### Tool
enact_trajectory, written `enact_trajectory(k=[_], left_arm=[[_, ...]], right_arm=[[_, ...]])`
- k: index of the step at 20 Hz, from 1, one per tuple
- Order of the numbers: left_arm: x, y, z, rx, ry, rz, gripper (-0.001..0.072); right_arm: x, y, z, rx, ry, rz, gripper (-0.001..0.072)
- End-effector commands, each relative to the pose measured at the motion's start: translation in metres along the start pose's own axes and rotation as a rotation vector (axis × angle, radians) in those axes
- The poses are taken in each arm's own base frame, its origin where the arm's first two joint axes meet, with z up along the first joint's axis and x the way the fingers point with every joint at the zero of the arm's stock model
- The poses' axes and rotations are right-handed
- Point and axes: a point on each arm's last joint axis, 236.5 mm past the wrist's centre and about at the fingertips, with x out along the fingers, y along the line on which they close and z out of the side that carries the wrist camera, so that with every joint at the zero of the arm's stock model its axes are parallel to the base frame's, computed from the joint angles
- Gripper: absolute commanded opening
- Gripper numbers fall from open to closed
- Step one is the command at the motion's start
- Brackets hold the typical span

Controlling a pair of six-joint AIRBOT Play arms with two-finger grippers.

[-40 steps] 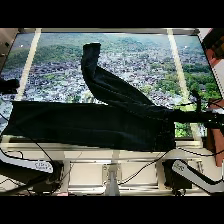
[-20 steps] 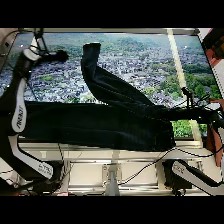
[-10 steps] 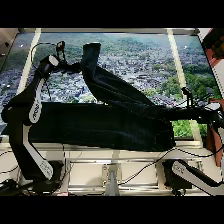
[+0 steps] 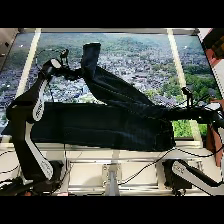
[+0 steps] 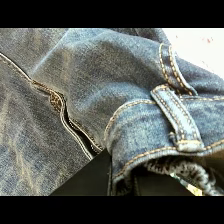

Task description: Fold the clothes and pants, and hang the long-sleeved shirts on hangers.

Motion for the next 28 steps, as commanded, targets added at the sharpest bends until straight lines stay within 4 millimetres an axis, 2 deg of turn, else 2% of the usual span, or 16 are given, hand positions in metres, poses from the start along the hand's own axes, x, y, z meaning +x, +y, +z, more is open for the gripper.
enact_trajectory(k=[1, 2, 3, 5, 7, 9, 11, 14, 17, 19, 21, 22, 23, 25, 26, 28], left_arm=[[0.006, -0.004, 0.011, 0.002, -0.056, -0.003, 0.0458], [0.007, -0.007, 0.016, 0.009, -0.079, -0.001, 0.042], [0.009, -0.011, 0.019, 0.015, -0.095, -0.001, 0.0342], [0.01, -0.016, 0.021, 0.021, -0.106, -0.004, 0.012], [0.01, -0.017, 0.023, 0.02, -0.115, -0.005, 0.0102], [0.006, -0.018, 0.027, 0.023, -0.129, -0.004, 0.0016], [-0.005, -0.021, 0.036, 0.03, -0.157, -0.004, 0.0015], [-0.042, -0.033, 0.065, 0.092, -0.249, 0.001, 0.0015], [-0.102, -0.044, 0.091, 0.258, -0.33, 0.063, 0.0016], [-0.144, -0.049, 0.096, 0.342, -0.339, 0.127, 0.0015], [-0.172, -0.048, 0.076, 0.4, -0.249, 0.18, 0.0015], [-0.18, -0.045, 0.057, 0.395, -0.167, 0.197, 0.0016], [-0.185, -0.042, 0.029, 0.375, -0.053, 0.2, 0.0016], [-0.189, -0.037, -0.031, 0.339, 0.199, 0.18, 0.0016], [-0.188, -0.037, -0.051, 0.333, 0.285, 0.171, 0.0016], [-0.177, -0.038, -0.07, 0.331, 0.359, 0.16, 0.0016]], right_arm=[[0.0, 0.001, 0.0, 0.0, 0.002, 0.003, 0.0051], [0.0, 0.001, 0.0, 0.0, 0.002, 0.003, 0.005], [0.0, 0.001, 0.0, 0.0, 0.002, 0.003, 0.005], [0.0, 0.001, 0.0, 0.0, 0.002, 0.003, 0.005], [0.0, 0.001, -0.001, 0.0, 0.004, 0.005, 0.0051], [0.0, 0.003, -0.002, 0.0, 0.009, 0.01, 0.005], [0.0, 0.003, -0.002, -0.001, 0.01, 0.012, 0.005], [0.0, 0.005, -0.004, -0.001, 0.017, 0.02, 0.005], [-0.001, 0.011, -0.009, -0.002, 0.036, 0.042, 0.0049], [-0.004, 0.013, -0.007, -0.007, 0.027, 0.04, 0.0049], [-0.009, 0.016, -0.004, -0.019, 0.01, 0.032, 0.0049], [-0.011, 0.017, -0.003, -0.026, 0.003, 0.028, 0.0049], [-0.013, 0.017, -0.002, -0.031, -0.003, 0.024, 0.005], [-0.015, 0.018, -0.001, -0.037, -0.01, 0.021, 0.005], [-0.015, 0.019, -0.001, -0.037, -0.012, 0.02, 0.0049], [-0.015, 0.018, -0.001, -0.037, -0.012, 0.019, 0.005]])
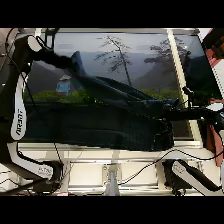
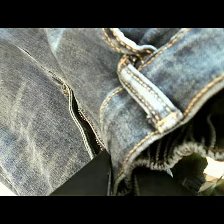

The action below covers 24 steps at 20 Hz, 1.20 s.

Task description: Fold the clothes and pants, and hang the long-sleeved shirts on hangers.

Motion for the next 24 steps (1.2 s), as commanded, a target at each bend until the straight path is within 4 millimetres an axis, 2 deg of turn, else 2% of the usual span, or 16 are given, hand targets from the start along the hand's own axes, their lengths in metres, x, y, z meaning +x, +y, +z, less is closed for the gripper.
enact_trajectory(k=[1, 4, 7, 9, 10, 13, 16, 20, 22, 24], left_arm=[[0.007, -0.019, -0.059, 0.011, 0.254, -0.05, 0.0016], [0.025, -0.041, -0.087, 0.028, 0.4, -0.094, 0.0016], [0.045, -0.052, -0.093, 0.048, 0.441, -0.108, 0.0048], [0.052, -0.053, -0.089, 0.052, 0.425, -0.105, 0.0324], [0.054, -0.052, -0.083, 0.052, 0.397, -0.099, 0.0383], [0.05, -0.04, -0.064, 0.039, 0.304, -0.071, 0.0382], [0.035, -0.001, -0.047, -0.027, 0.208, -0.011, 0.0383], [0.014, 0.067, -0.028, -0.219, 0.051, 0.039, 0.0382], [0.014, 0.099, -0.022, -0.301, -0.014, 0.053, 0.0382], [0.025, 0.126, -0.025, -0.402, -0.038, 0.065, 0.0384]], right_arm=[[-0.001, 0.001, 0.001, -0.004, -0.006, -0.001, 0.005], [-0.001, 0.001, 0.001, -0.004, -0.006, -0.001, 0.005], [-0.001, 0.001, 0.001, -0.004, -0.006, -0.001, 0.005], [-0.001, 0.001, 0.001, -0.004, -0.006, -0.001, 0.005], [-0.001, 0.001, 0.001, -0.004, -0.006, -0.001, 0.005], [-0.001, 0.001, 0.001, -0.004, -0.006, -0.002, 0.005], [-0.001, 0.001, 0.001, -0.004, -0.006, -0.002, 0.0051], [-0.001, 0.001, 0.001, -0.005, -0.006, -0.002, 0.0051], [-0.001, 0.001, 0.001, -0.005, -0.006, -0.002, 0.005], [-0.001, 0.001, 0.002, -0.004, -0.008, -0.004, 0.005]])
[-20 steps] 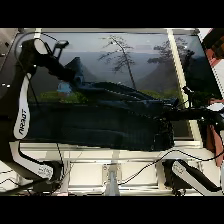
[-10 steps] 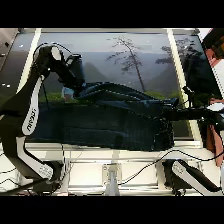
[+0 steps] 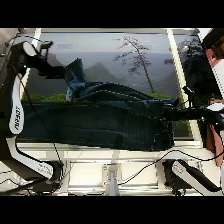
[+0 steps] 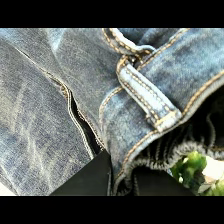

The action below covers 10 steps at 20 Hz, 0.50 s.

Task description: Fold the clothes and pants, and hang the long-sleeved shirts on hangers.

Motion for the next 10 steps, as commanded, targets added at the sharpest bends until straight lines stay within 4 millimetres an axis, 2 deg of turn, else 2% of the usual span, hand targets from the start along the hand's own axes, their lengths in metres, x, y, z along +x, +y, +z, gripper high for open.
enact_trajectory(k=[1, 3, 5, 8, 10], left_arm=[[0.016, 0.047, 0.016, -0.196, -0.079, 0.004, 0.0385], [0.043, 0.05, 0.015, -0.279, -0.065, -0.056, 0.0404], [0.066, 0.043, 0.024, -0.361, -0.09, -0.154, 0.0703], [0.09, 0.036, 0.049, -0.492, -0.176, -0.277, 0.0712], [0.106, 0.042, 0.052, -0.511, -0.196, -0.266, 0.0712]], right_arm=[[0.0, 0.0, 0.001, -0.001, -0.004, -0.003, 0.005], [0.0, -0.001, 0.001, -0.001, -0.004, -0.004, 0.005], [0.0, -0.001, 0.001, -0.001, -0.004, -0.004, 0.005], [0.0, -0.001, 0.001, -0.001, -0.004, -0.004, 0.005], [0.0, -0.001, 0.001, -0.001, -0.005, -0.004, 0.005]])
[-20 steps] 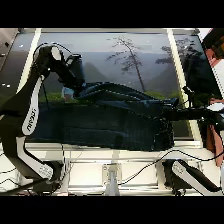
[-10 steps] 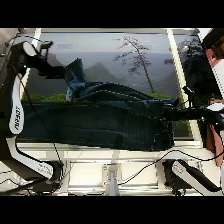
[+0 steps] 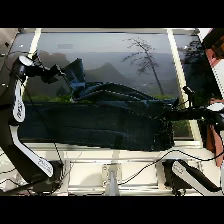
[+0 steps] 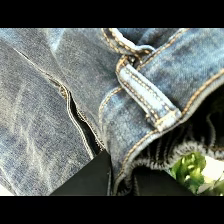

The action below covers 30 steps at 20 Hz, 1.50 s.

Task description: Fold the clothes and pants, and hang the long-sleeved shirts on hangers.

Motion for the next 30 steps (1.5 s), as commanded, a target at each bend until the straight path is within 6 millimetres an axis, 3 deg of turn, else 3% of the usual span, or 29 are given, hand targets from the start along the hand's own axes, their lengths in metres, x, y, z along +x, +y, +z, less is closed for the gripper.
enact_trajectory(k=[1, 5, 8, 11, 12, 14, 16, 17, 20, 23, 25, 28, 30], left_arm=[[0.027, 0.004, 0.016, -0.102, -0.073, -0.059, 0.0712], [0.041, 0.006, 0.014, -0.117, -0.077, -0.063, 0.0698], [0.045, 0.001, 0.025, -0.107, -0.132, -0.059, 0.0694], [0.046, -0.006, 0.04, -0.095, -0.205, -0.056, 0.0394], [0.046, -0.008, 0.045, -0.091, -0.229, -0.055, 0.0332], [0.045, -0.011, 0.056, -0.087, -0.284, -0.052, 0.0306], [0.043, -0.012, 0.062, -0.086, -0.31, -0.051, 0.0059], [0.041, -0.012, 0.064, -0.086, -0.322, -0.051, 0.0016], [0.027, -0.022, 0.073, -0.091, -0.351, -0.074, 0.0016], [-0.01, -0.04, 0.096, -0.069, -0.441, -0.094, 0.0016], [-0.053, -0.056, 0.121, -0.05, -0.56, -0.109, 0.0016], [-0.133, -0.08, 0.153, 0.056, -0.749, -0.106, 0.0016], [-0.176, -0.089, 0.161, 0.127, -0.817, -0.087, 0.0016]], right_arm=[[0.0, 0.0, 0.0, -0.001, -0.001, -0.001, 0.005], [0.0, 0.0, 0.0, -0.001, -0.001, -0.001, 0.005], [0.0, 0.0, 0.0, -0.001, -0.001, -0.001, 0.005], [0.0, 0.0, 0.0, -0.001, -0.001, -0.001, 0.005], [0.0, 0.0, 0.0, -0.001, -0.001, -0.001, 0.005], [0.0, 0.0, 0.0, -0.001, -0.001, -0.001, 0.005], [0.0, 0.0, 0.0, -0.001, -0.001, -0.001, 0.005], [0.0, 0.0, 0.0, -0.001, -0.001, -0.001, 0.005], [0.0, 0.001, 0.0, 0.013, 0.002, 0.004, 0.005], [0.0, 0.002, 0.002, 0.028, -0.006, 0.005, 0.005], [-0.004, 0.003, 0.014, 0.034, -0.044, 0.008, 0.005], [-0.023, -0.016, 0.058, 0.09, -0.185, -0.086, 0.0049], [-0.043, -0.031, 0.092, 0.108, -0.302, -0.163, 0.0049]])
